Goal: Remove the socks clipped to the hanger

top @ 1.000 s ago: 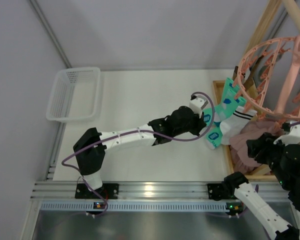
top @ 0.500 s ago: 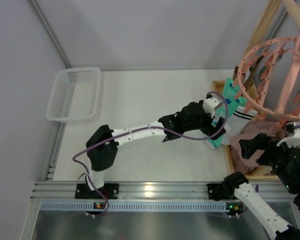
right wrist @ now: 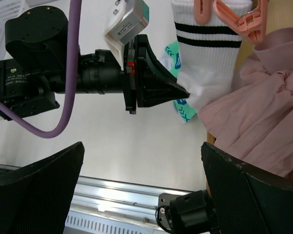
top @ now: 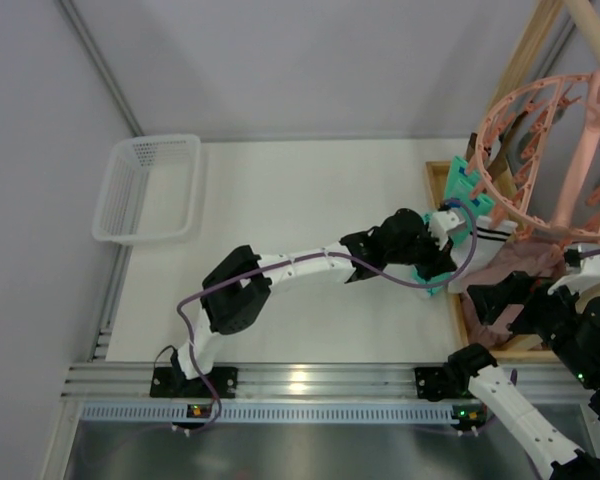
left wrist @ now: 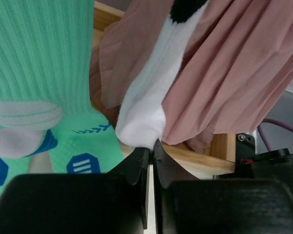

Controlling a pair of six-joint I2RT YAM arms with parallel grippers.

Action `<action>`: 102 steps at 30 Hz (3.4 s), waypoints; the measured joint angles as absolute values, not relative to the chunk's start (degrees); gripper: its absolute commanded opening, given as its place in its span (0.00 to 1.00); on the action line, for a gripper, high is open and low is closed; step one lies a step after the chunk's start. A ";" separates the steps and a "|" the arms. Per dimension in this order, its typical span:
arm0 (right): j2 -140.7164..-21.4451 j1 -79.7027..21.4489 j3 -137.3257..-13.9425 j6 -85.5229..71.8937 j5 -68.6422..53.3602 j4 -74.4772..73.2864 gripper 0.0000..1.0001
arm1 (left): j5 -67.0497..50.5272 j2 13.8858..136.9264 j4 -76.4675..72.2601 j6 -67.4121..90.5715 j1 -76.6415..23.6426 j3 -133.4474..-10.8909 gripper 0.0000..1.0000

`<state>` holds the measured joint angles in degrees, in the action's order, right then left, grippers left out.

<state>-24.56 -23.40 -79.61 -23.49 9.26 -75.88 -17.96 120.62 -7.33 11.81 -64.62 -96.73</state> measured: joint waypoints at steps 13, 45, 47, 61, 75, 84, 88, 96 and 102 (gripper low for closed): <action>-27.53 -23.40 -78.26 -24.67 10.44 -70.41 1.00 | -15.33 105.80 -7.99 25.61 -64.55 -82.59 0.00; -46.41 -23.40 -84.47 -43.00 32.18 -62.92 0.76 | 27.81 92.40 -5.50 17.98 -79.02 -72.82 0.00; -46.94 -23.40 -85.69 -42.63 34.02 -63.42 0.74 | 31.44 93.23 -5.17 16.88 -79.96 -73.71 0.00; -51.46 -23.40 -86.52 -41.56 37.10 -64.20 0.72 | 50.85 99.92 -4.47 7.64 -85.84 -80.07 0.00; -53.87 -23.40 -85.12 -42.04 41.47 -64.82 0.60 | 60.93 103.46 -4.43 3.01 -88.01 -83.02 0.00; -57.25 -23.40 -85.12 -42.59 43.92 -65.39 0.66 | 61.73 104.68 -4.43 2.55 -88.29 -84.31 0.00; -57.74 -23.40 -85.12 -42.89 44.82 -65.58 0.60 | 62.22 105.32 -4.43 2.52 -88.49 -84.34 0.00; -59.35 -23.40 -85.14 -43.16 46.48 -65.67 0.11 | 62.52 105.56 -4.45 2.35 -88.66 -84.34 0.00; -59.64 -23.40 -85.19 -43.27 47.44 -65.60 0.00 | 62.83 105.56 -4.34 2.37 -88.66 -84.34 0.00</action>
